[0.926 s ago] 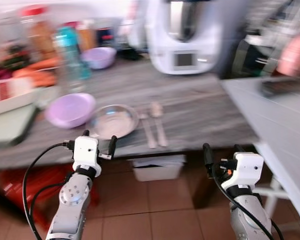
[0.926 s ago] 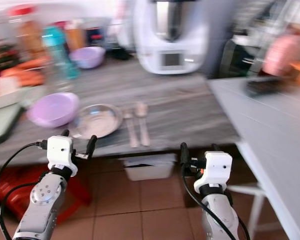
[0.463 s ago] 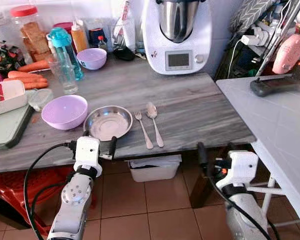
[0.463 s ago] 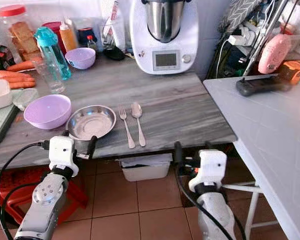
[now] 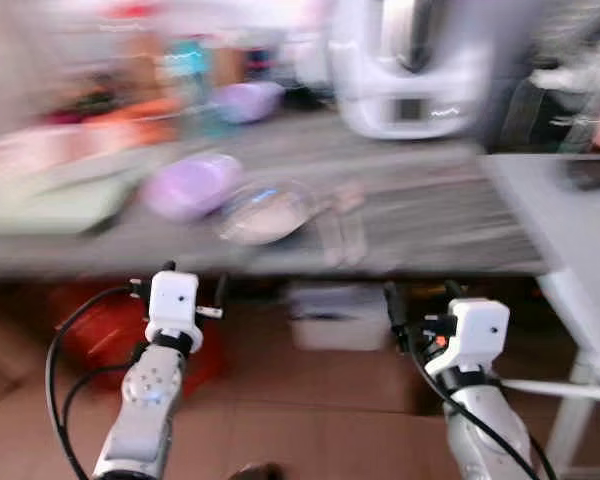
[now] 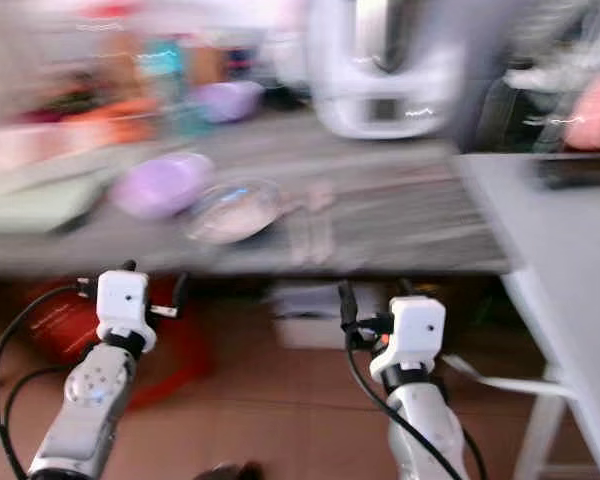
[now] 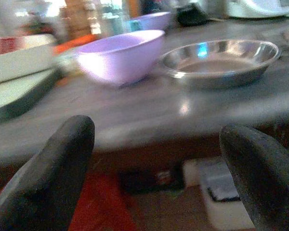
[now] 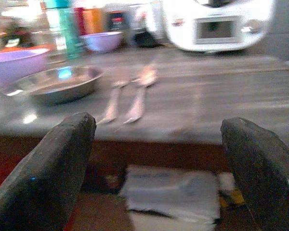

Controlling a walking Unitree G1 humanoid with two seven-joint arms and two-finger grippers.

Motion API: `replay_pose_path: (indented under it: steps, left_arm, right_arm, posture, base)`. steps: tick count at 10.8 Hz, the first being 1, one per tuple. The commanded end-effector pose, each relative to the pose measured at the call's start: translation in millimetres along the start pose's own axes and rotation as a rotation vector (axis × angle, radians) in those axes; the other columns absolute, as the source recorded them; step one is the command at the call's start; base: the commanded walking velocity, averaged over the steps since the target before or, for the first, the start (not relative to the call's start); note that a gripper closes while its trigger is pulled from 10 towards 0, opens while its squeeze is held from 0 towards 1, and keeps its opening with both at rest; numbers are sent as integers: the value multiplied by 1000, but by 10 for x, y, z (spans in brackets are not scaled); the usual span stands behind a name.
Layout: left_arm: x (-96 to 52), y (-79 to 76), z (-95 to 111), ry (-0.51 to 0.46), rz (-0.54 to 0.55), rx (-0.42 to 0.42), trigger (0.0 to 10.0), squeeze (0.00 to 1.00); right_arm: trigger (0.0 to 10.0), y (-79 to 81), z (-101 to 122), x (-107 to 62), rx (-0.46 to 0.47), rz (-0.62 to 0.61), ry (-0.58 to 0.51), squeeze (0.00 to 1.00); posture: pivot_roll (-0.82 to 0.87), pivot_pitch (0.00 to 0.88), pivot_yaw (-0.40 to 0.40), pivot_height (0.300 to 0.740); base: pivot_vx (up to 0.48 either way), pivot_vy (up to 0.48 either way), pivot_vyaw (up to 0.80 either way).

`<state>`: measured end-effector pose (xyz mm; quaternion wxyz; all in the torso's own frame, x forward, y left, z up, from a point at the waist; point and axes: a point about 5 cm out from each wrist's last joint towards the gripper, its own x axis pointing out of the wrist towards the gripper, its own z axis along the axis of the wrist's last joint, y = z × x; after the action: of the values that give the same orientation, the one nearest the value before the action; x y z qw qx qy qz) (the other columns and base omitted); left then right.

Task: Setting the table

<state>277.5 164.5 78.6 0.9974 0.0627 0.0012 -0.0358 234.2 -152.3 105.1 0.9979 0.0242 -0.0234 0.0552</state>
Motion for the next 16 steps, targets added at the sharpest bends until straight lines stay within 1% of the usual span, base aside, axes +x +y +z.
replay_pose_path:
  steps: [1,3,4,5,7,10,13,16]
  left_arm:
    - [26,6,22,-8,-6,23,10000,0]
    - [35,7,26,-21,-19,30,10000,0]
    - [36,2,28,-25,-27,30,10000,0]
    - [16,-33,28,-33,-90,-9,10000,0]
    - [13,-49,27,-32,-94,-6,10000,0]
    - [34,-118,45,-45,-117,-16,10000,0]
    - [44,-145,53,-54,-137,-39,10000,0]
    - [49,-157,58,-53,-148,-45,10000,0]
  right_arm:
    - [10000,-12,28,-7,12,-7,-11,0]
    - [10000,-19,29,-2,17,-10,-12,0]
    - [10000,-26,30,-2,18,-13,-12,0]
    - [10000,-31,29,-1,22,-16,-13,0]
    - [10000,-36,29,-2,22,-14,-14,0]
    - [10000,-48,32,11,20,-6,-11,0]
    - [10000,-42,34,17,20,-4,-8,0]
    - [10000,-61,43,31,19,-15,-10,0]
  posture:
    - [19,0,60,740]
    - [20,0,60,740]
    - [21,0,60,740]
    - [20,0,60,740]
    - [20,0,59,740]
    - [20,0,57,740]
    - [17,0,58,740]
    - [15,0,61,740]
  base:
    - [-356,0,0]
    - [-321,0,0]
    - [0,0,0]
    - [0,0,0]
    - [0,0,0]
    - [0,0,0]
    - [0,-295,0]
    - [0,-346,0]
